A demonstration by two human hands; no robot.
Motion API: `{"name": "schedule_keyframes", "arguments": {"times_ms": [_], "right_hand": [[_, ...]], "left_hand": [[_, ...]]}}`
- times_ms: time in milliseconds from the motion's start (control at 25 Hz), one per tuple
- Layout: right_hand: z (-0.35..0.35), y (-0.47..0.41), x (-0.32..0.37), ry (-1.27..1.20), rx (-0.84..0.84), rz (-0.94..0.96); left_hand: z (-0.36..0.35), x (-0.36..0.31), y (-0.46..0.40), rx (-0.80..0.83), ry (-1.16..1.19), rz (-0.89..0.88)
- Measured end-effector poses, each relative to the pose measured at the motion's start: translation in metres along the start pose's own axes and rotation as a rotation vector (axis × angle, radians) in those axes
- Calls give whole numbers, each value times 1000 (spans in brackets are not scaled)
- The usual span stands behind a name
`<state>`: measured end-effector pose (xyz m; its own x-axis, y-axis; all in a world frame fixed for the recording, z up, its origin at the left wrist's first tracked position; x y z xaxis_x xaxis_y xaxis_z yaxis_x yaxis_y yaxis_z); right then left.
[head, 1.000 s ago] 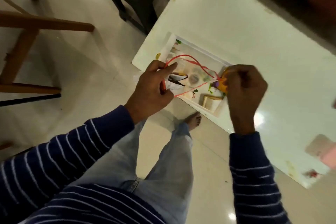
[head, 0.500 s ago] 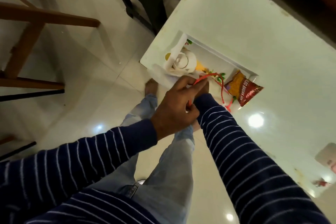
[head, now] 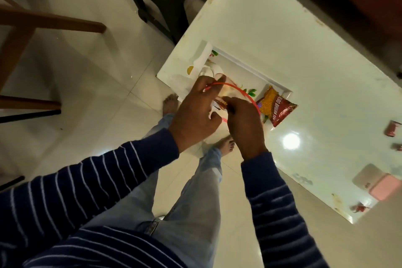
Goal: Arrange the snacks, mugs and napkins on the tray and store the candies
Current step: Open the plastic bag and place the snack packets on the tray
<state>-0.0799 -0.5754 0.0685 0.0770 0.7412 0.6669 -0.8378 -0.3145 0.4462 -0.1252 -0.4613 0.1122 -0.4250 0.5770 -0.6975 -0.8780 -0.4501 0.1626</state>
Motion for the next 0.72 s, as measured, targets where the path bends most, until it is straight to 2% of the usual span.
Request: {"name": "schedule_keyframes", "arguments": {"times_ms": [80,160,320,520,720], "right_hand": [[28,26,0,-30,-75,35],[49,60,7,-21,-162,175],[73,90,1,84,-388,240],[95,112,-13,-355,-307,267],[92,113,-35,-537,-304,147]], "left_hand": [[0,-1,-1,12,-31,-51],[-5,-5,1,48,-111,-121],[-13,2,-4,163,-131,-120],[-9,10,-8,99,-86,-70],[-13,4,0,37,-18,-18]]}}
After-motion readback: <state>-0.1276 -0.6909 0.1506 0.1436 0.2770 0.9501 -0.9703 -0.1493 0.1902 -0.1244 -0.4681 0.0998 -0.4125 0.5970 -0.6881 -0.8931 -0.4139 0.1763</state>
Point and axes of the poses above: each hand's wrist, its own y-axis away from the middle knuckle, its own z-axis out of the back of the hand, x = y × z, the point moved 8 cm from there along -y, towards the middle knuckle, and after that the axes turned 15 degrees about -x, right-handed, at the moved point
